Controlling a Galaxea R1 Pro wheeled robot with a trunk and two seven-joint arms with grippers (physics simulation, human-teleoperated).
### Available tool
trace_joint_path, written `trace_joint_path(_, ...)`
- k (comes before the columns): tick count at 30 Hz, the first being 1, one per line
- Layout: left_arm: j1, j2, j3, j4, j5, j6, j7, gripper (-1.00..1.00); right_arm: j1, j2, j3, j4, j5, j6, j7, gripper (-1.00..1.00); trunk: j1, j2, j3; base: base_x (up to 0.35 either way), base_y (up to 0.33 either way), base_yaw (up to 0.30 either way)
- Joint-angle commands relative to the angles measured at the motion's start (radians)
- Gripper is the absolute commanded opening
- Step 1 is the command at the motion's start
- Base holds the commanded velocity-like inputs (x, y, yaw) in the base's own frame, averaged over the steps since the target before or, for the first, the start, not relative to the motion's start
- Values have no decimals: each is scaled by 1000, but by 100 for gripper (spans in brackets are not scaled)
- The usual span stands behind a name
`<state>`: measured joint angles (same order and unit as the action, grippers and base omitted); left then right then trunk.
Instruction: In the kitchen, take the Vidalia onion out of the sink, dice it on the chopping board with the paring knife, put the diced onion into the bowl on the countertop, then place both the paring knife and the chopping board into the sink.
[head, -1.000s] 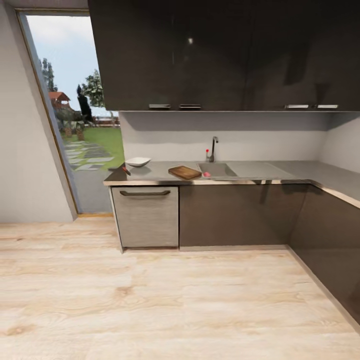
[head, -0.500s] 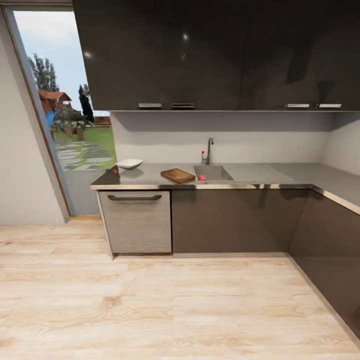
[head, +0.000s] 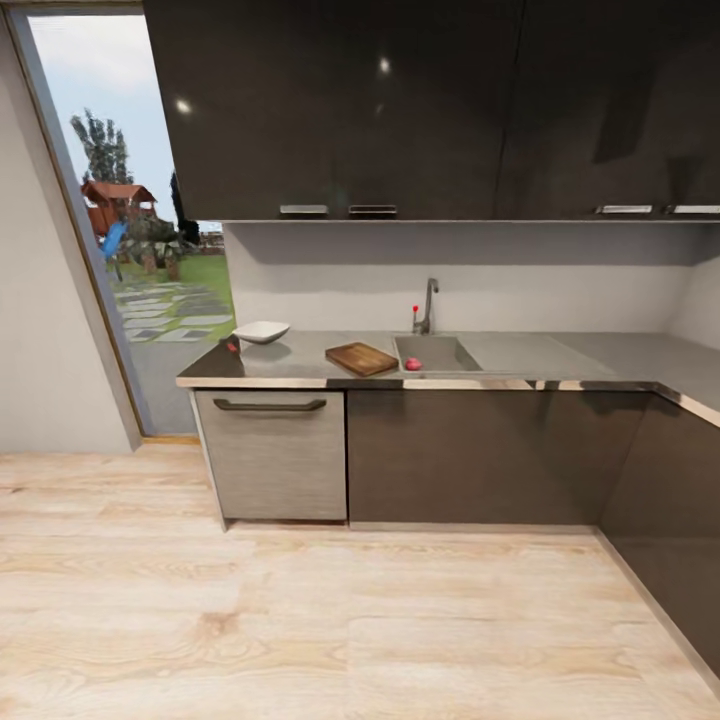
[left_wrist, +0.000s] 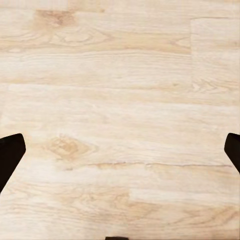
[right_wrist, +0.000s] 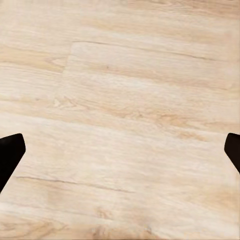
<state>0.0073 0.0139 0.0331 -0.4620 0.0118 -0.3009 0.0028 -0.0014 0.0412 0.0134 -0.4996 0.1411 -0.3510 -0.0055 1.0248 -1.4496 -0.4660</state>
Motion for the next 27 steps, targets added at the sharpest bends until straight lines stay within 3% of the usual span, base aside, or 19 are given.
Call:
trace_joint_path(1, 0, 0, 1, -1, 1, -1, 0, 100, 0, 0, -1, 0, 8, -2, -1, 100, 0, 0, -1, 79, -1, 6)
trace_joint_path(27, 0, 0, 1, 0, 2, -1, 0, 100, 0, -4, -1, 18, 9, 0, 1, 100, 0, 0, -1, 7, 0, 1)
